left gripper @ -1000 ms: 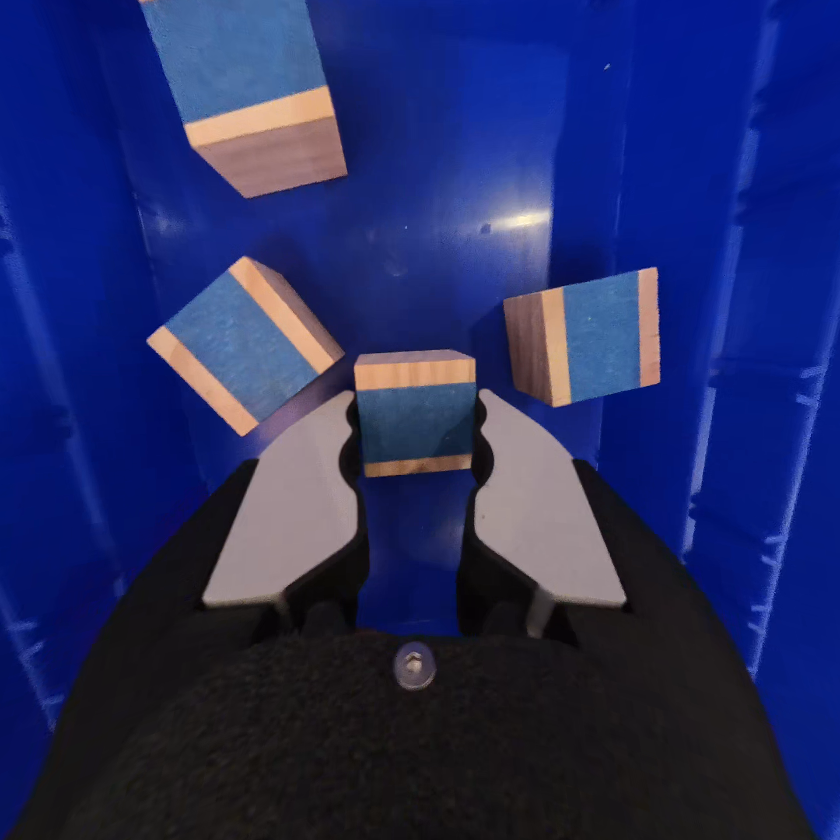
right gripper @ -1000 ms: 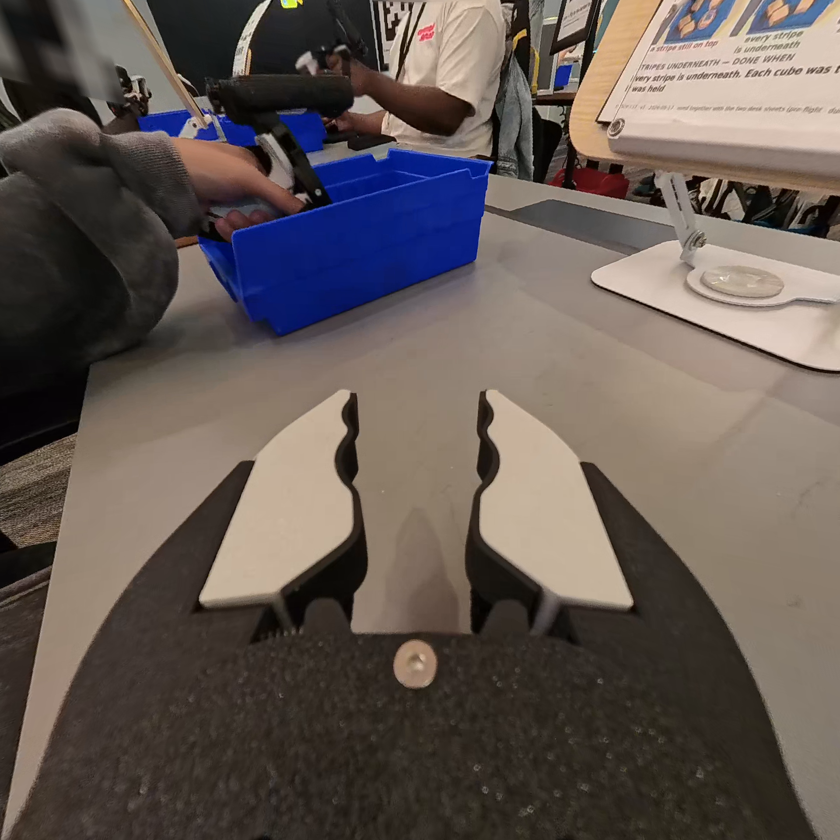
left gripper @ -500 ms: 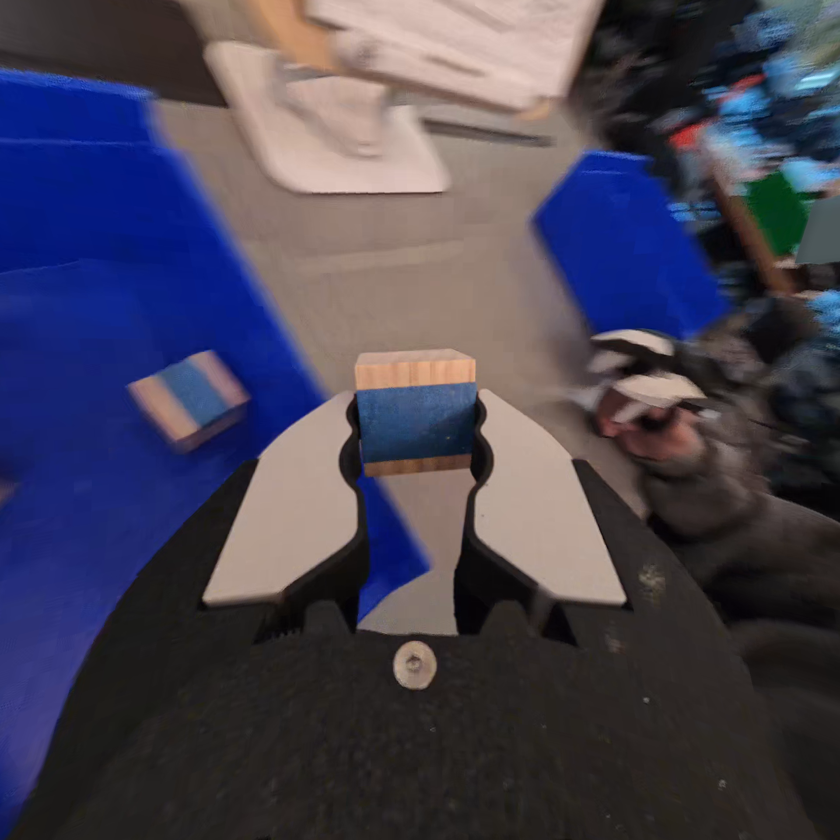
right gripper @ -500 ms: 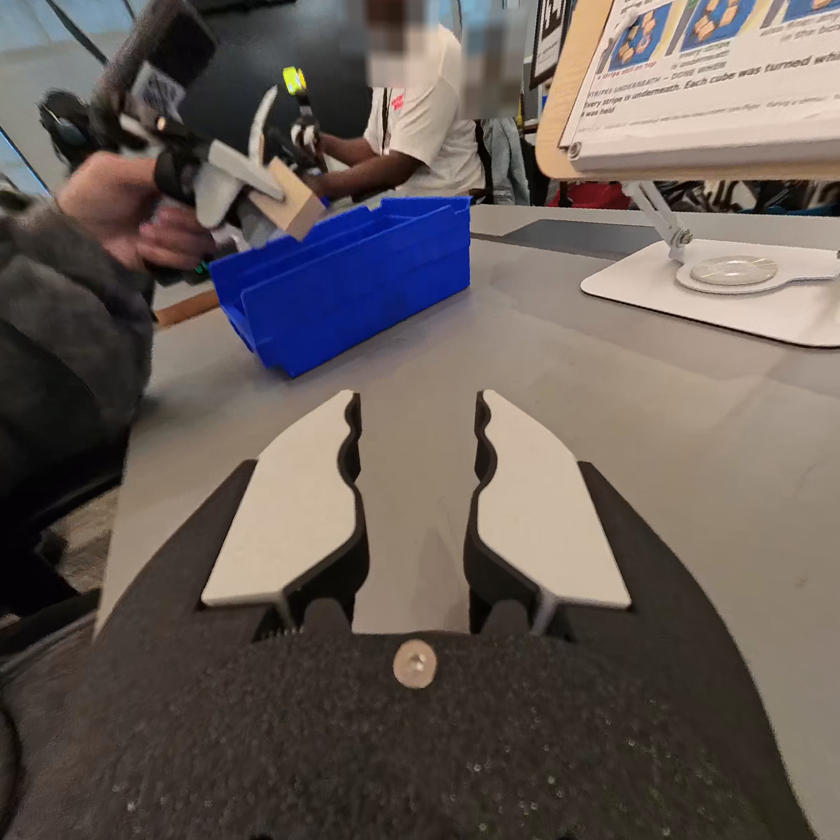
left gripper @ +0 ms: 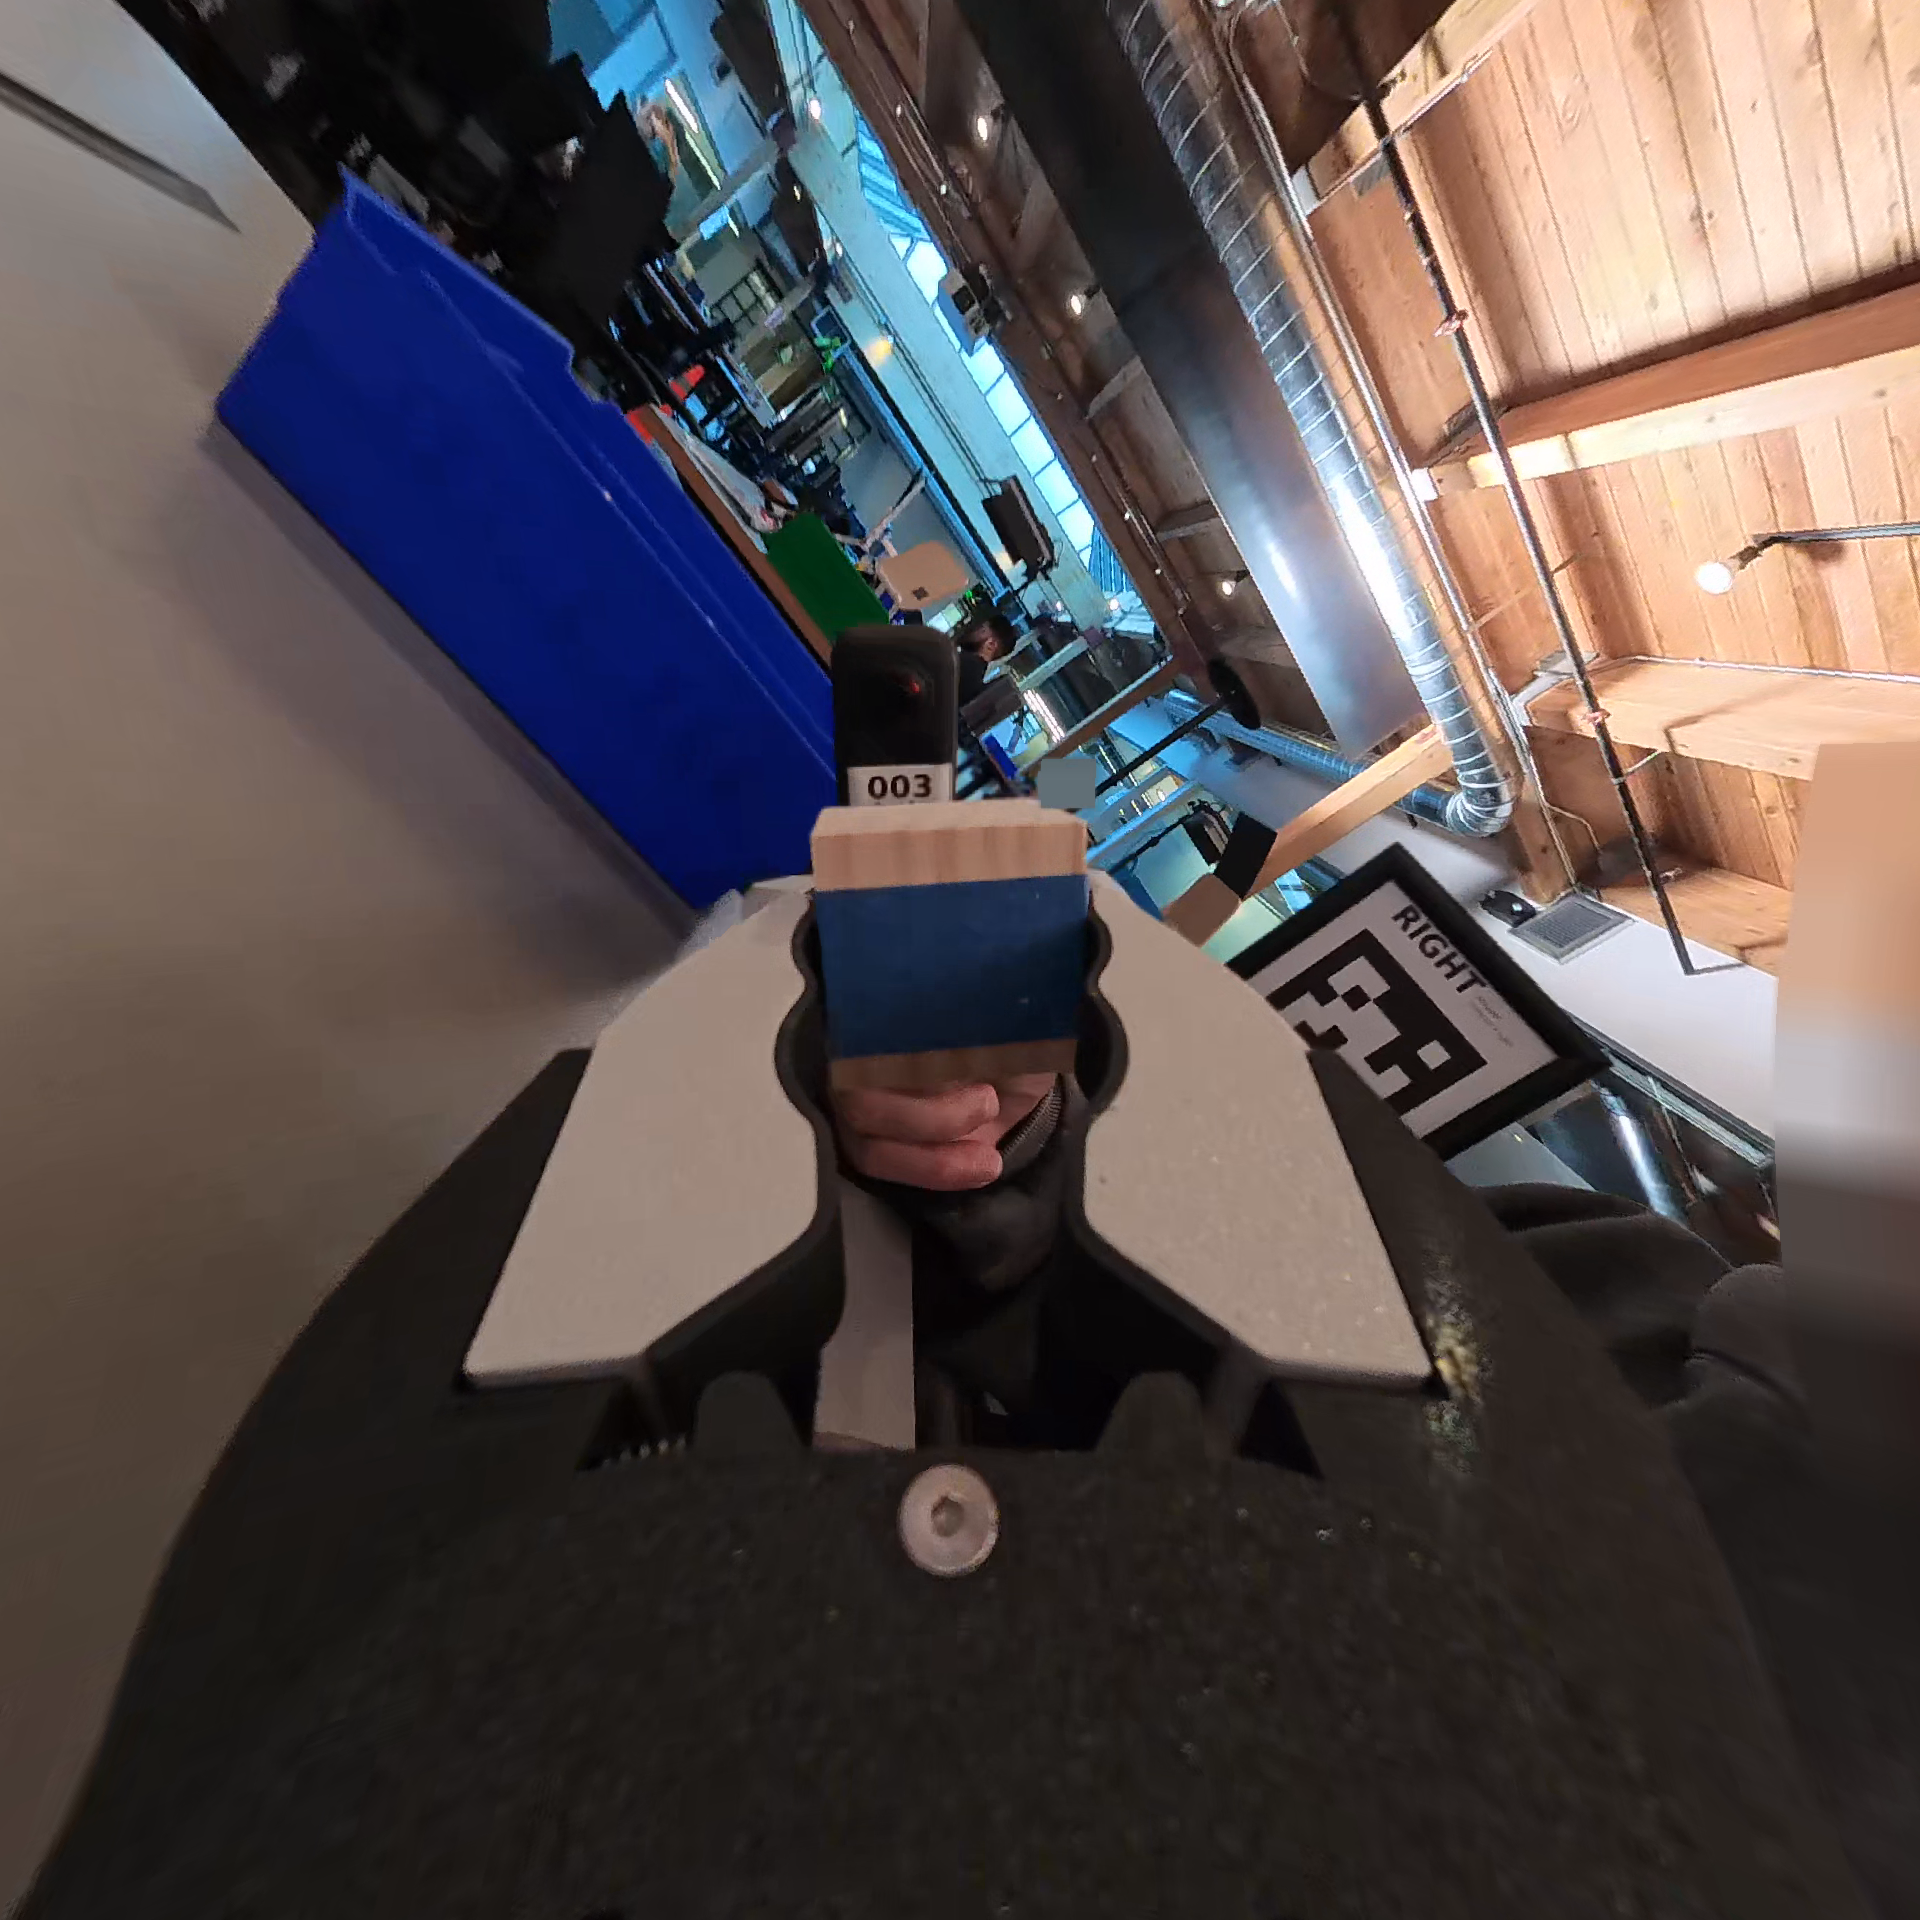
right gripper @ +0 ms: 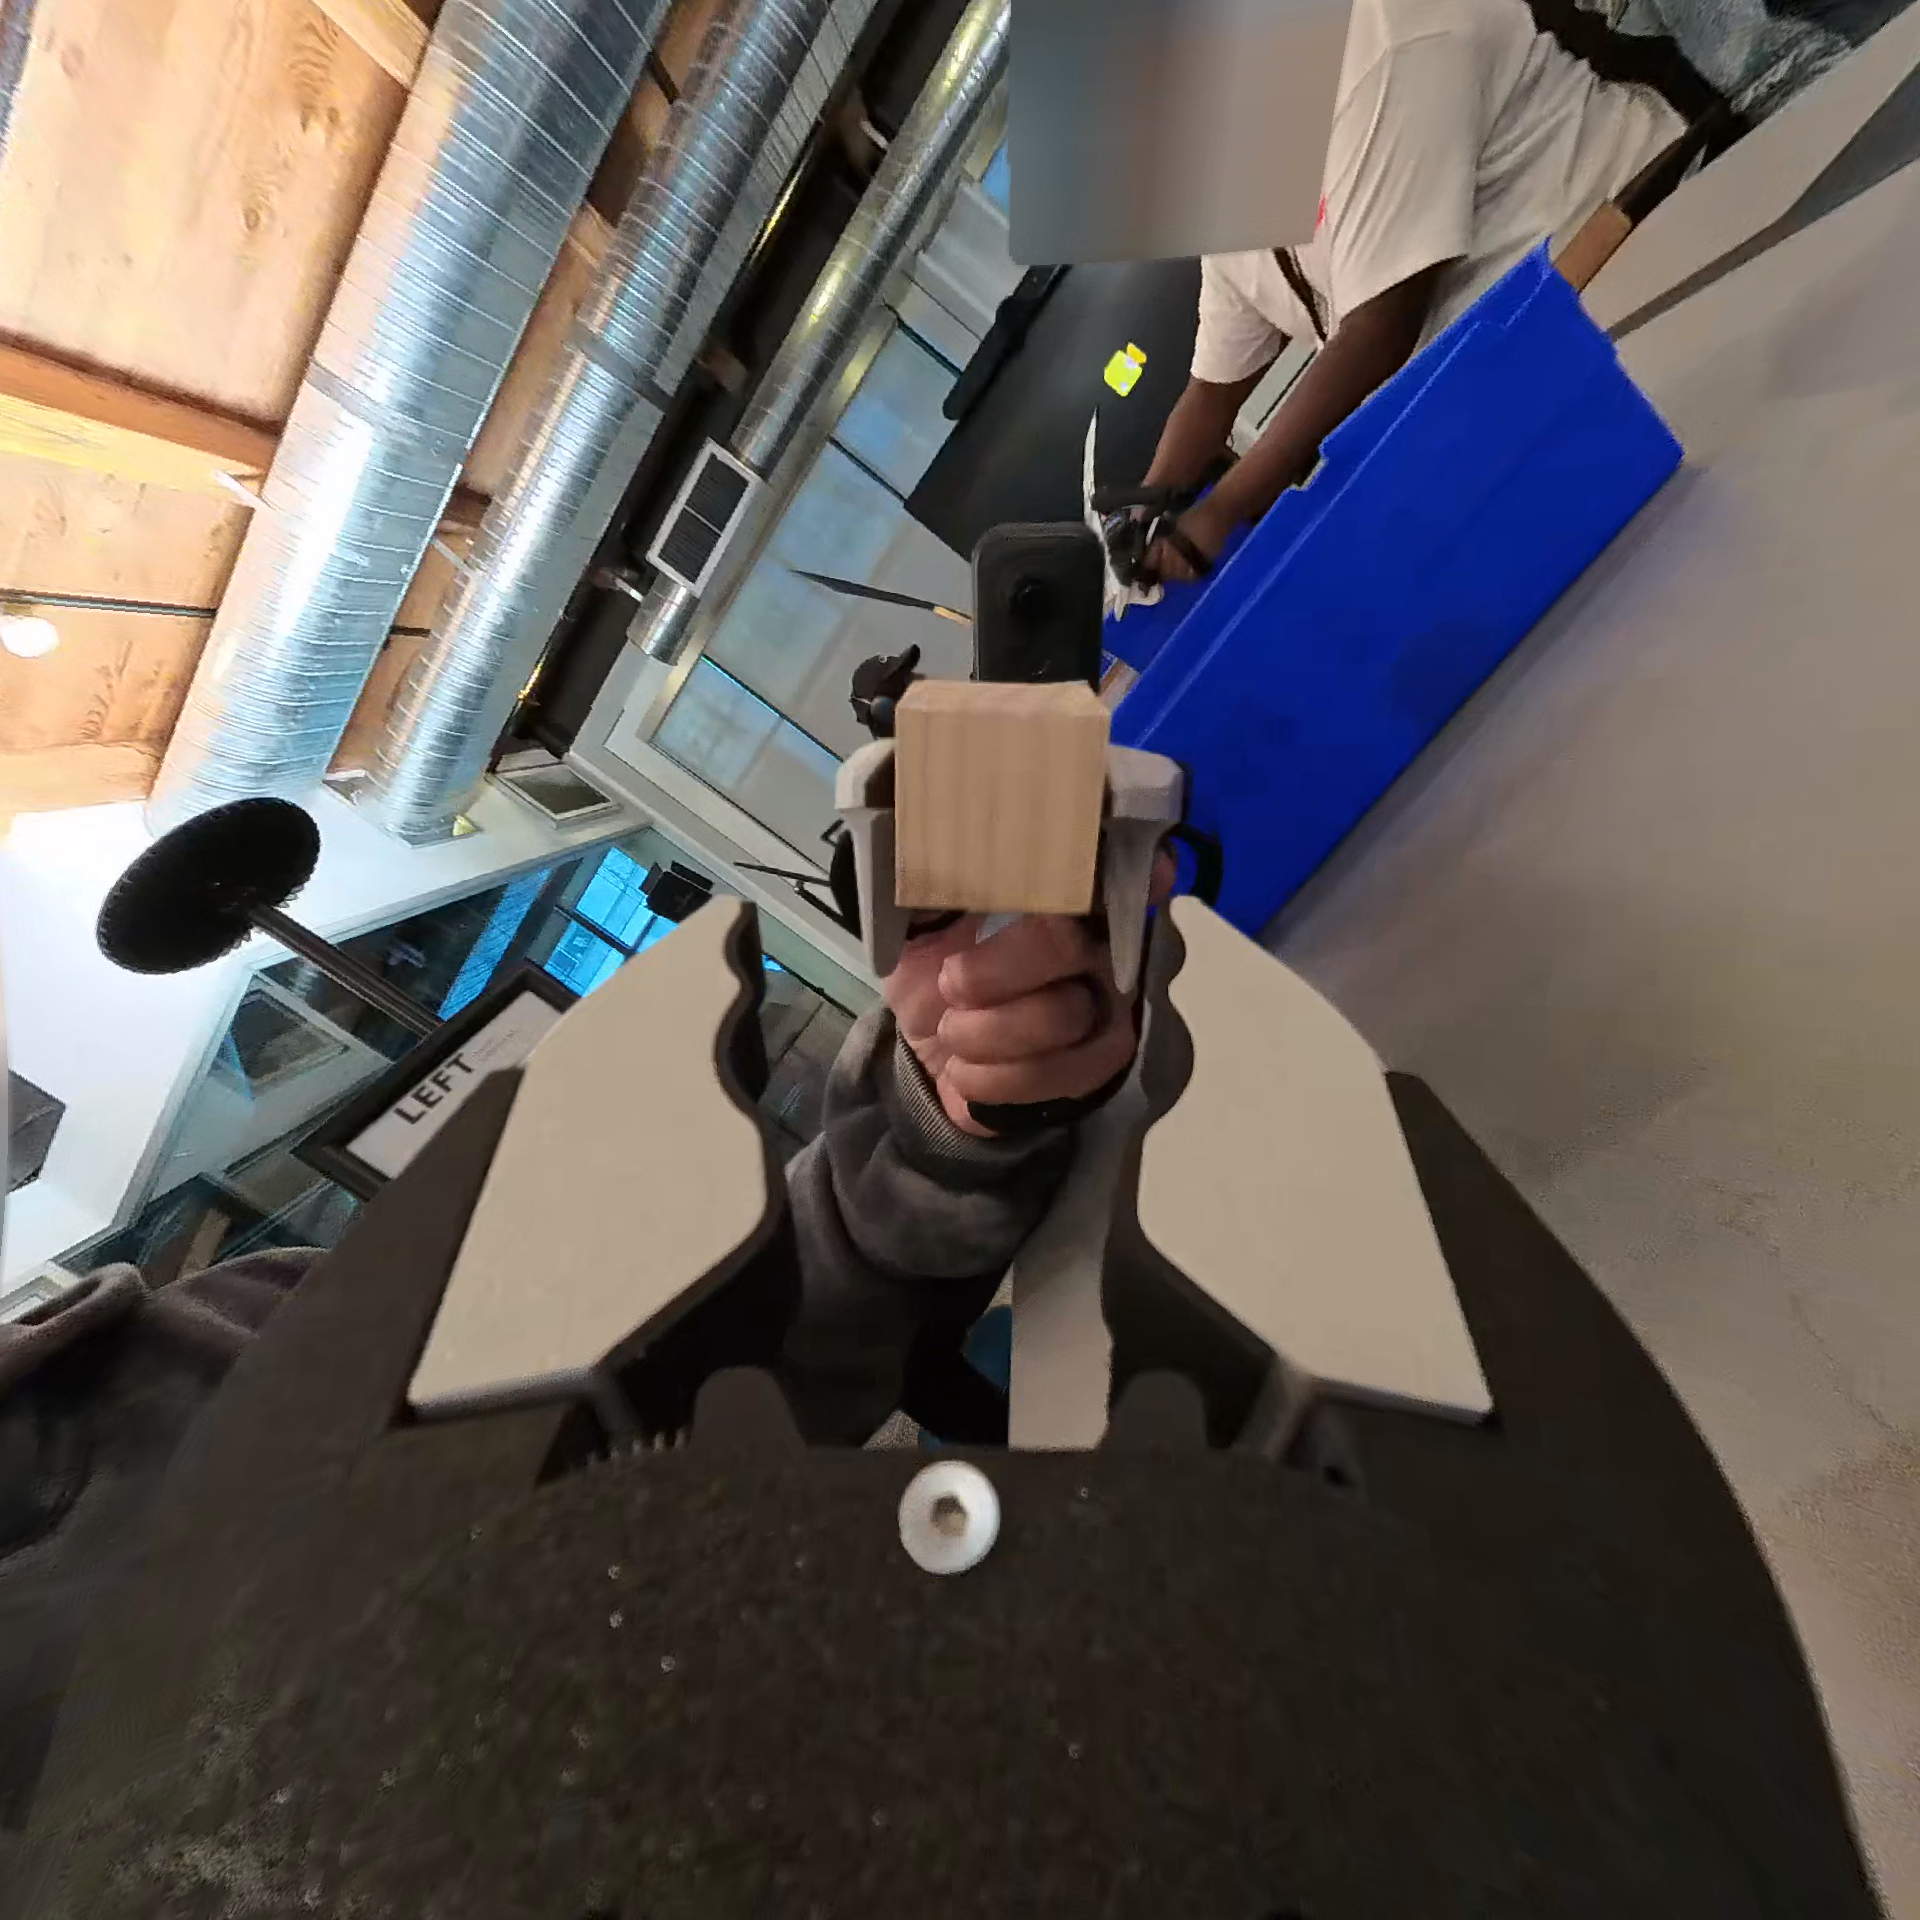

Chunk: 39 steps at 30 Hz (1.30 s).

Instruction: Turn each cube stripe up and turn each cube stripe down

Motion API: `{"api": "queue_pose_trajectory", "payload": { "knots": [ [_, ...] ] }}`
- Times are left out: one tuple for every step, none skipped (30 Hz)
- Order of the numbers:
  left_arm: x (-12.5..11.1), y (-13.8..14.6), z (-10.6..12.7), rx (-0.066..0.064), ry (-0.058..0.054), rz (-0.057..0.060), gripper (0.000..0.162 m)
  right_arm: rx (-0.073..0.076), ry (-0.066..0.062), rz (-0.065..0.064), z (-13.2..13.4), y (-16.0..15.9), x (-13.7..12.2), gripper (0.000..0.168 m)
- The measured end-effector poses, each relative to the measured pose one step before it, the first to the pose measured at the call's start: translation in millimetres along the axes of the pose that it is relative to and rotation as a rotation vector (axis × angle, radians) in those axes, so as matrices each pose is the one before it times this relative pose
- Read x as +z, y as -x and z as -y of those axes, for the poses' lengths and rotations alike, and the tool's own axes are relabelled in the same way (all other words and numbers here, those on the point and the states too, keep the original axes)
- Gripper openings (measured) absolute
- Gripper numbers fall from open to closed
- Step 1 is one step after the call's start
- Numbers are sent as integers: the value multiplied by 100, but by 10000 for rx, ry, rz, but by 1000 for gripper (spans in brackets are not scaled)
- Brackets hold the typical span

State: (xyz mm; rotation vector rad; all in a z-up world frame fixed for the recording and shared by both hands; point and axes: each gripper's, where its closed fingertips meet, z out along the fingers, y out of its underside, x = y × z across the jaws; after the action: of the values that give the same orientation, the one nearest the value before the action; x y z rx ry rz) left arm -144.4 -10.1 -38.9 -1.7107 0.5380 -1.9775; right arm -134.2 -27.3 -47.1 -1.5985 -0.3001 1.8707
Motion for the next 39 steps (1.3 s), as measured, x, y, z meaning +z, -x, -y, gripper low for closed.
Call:
{"api": "queue_pose_trajectory", "payload": {
  "knots": [
    [336,262,-295,-71,73,57,44,5,33,-70,-244,-223,239,69],
    [246,220,-157,-6,0,83,44,13,88,-64,-286,-239,199,69],
    [207,107,-248,-21,89,18,44,17,77,-30,-230,-193,159,67],
    [148,166,-180,-37,49,75,45,6,36,-9,-152,-135,126,64],
    [106,152,-126,-46,10,59,45,10,16,12,-93,-79,99,62],
    [92,17,-199,-62,72,-43,44,-4,-40,-14,28,-61,51,60],
    [49,75,-88,-50,-20,10,44,-52,-68,-32,82,-59,36,58],
    [53,62,-97,-60,3,1,44,-45,-18,-44,17,-90,32,56],
    [118,-86,-241,-79,107,-102,44,-22,23,-66,-61,-140,25,54],
    [76,-101,-70,-72,-8,-79,44,15,122,-71,-220,-193,37,49],
    [77,4,-31,-45,-60,23,44,-30,-1,116,-110,65,27,45],
    [69,-35,-67,18,-24,15,44,45,-73,52,40,46,-82,44],
    [49,-34,-98,26,37,13,44,-44,40,-2,-82,25,-79,44],
    [25,-43,-112,1,47,-24,44,-3,51,-15,-78,41,-49,44],
    [8,-57,-132,12,63,-13,44,57,112,-31,-131,32,-44,44],
    [-23,-63,-101,40,44,5,44,-20,91,-15,-94,35,-5,44],
    [-51,-53,-93,68,65,38,44,-22,74,31,-94,91,32,44],
    [-121,-54,-117,92,149,94,44,-21,138,-1,-150,62,76,44],
    [-265,17,-57,199,110,212,44,-55,126,-46,-138,30,104,44],
    [-515,96,193,326,-122,336,47,-121,80,-169,-30,-68,-8,44],
    [-787,167,340,346,-253,400,55,-176,55,-232,28,-142,-136,44],
    [-969,328,283,312,-205,469,64,-164,34,-146,97,-41,-219,44],
    [-1045,567,158,313,-132,597,70,-123,-33,-60,239,70,-294,44],
    [-994,917,37,331,-67,816,71,-137,-67,-112,394,31,-372,44],
    [-835,996,-57,307,-49,849,71,-204,-75,-178,501,-10,-407,44],
    [-679,758,-167,251,-83,685,71,-287,-53,-210,571,30,-453,44],
    [-532,360,-247,216,-169,416,71,-358,-49,-248,596,36,-501,44],
    [-410,187,-350,176,-176,306,69,-379,-50,-294,634,8,-556,44],
    [-228,186,-548,181,-47,301,67,-405,-53,-350,668,-77,-604,44],
    [-48,103,-655,227,80,254,67,-398,-94,-399,756,-137,-682,44],
    [75,-38,-619,238,126,159,65,-359,-52,-405,799,-159,-760,44],
    [202,-197,-546,202,187,50,64,-356,2,-422,899,-151,-881,44],
    [310,-338,-533,147,275,-61,64,-384,-55,-451,1189,-147,-1110,44],
    [297,-393,-299,117,185,-94,64,-409,-145,-553,1527,-306,-1417,44],
    [219,-425,-151,143,93,-118,63,-343,-156,-700,1678,-655,-1648,44],
    [201,-396,-229,196,163,-104,63,-243,-106,-688,1644,-902,-1761,44],
    [163,-224,-286,254,195,10,63,-141,-83,-714,1505,-1213,-1780,44],
    [116,-66,-184,301,110,136,63,-16,69,-912,1119,-1804,-1643,44],
    [108,24,-196,323,125,184,62,14,287,-1026,610,-2259,-1321,44]
  ]
}}
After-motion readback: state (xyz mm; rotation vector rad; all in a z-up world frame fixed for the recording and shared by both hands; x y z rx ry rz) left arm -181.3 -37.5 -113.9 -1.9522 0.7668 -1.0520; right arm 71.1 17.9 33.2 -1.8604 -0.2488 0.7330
